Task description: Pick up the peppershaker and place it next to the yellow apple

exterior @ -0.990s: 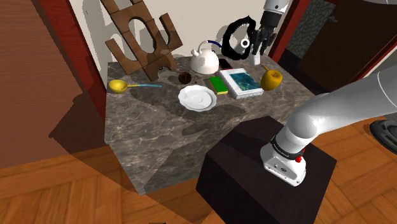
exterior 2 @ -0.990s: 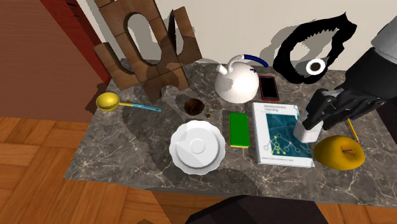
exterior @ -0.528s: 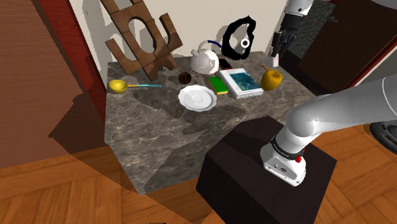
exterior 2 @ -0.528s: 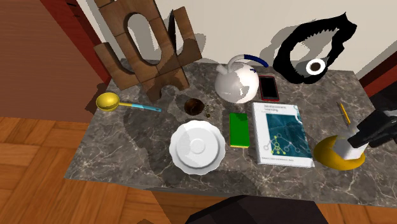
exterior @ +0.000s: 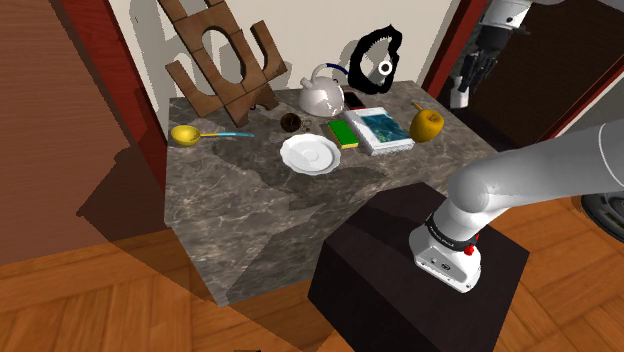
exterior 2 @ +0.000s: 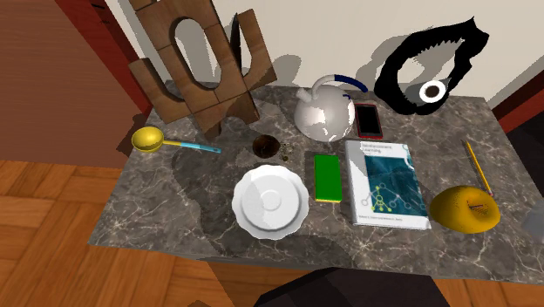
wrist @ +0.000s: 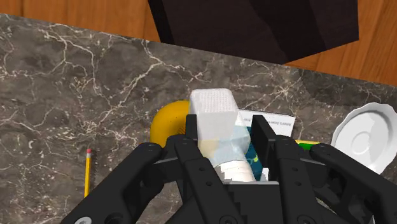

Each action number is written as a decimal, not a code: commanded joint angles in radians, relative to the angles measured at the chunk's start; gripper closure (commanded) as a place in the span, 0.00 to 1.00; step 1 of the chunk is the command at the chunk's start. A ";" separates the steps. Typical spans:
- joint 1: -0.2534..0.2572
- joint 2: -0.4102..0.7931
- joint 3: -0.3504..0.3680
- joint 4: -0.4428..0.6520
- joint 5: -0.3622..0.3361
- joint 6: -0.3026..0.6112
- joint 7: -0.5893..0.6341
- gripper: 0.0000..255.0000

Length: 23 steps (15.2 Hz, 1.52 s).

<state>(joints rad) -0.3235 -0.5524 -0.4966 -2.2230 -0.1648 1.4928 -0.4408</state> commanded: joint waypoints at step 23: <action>-0.034 0.049 -0.138 -0.223 -0.081 0.278 -0.096 1.00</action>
<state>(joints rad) -0.3580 -0.5086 -0.6292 -2.4328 -0.2445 1.7530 -0.5354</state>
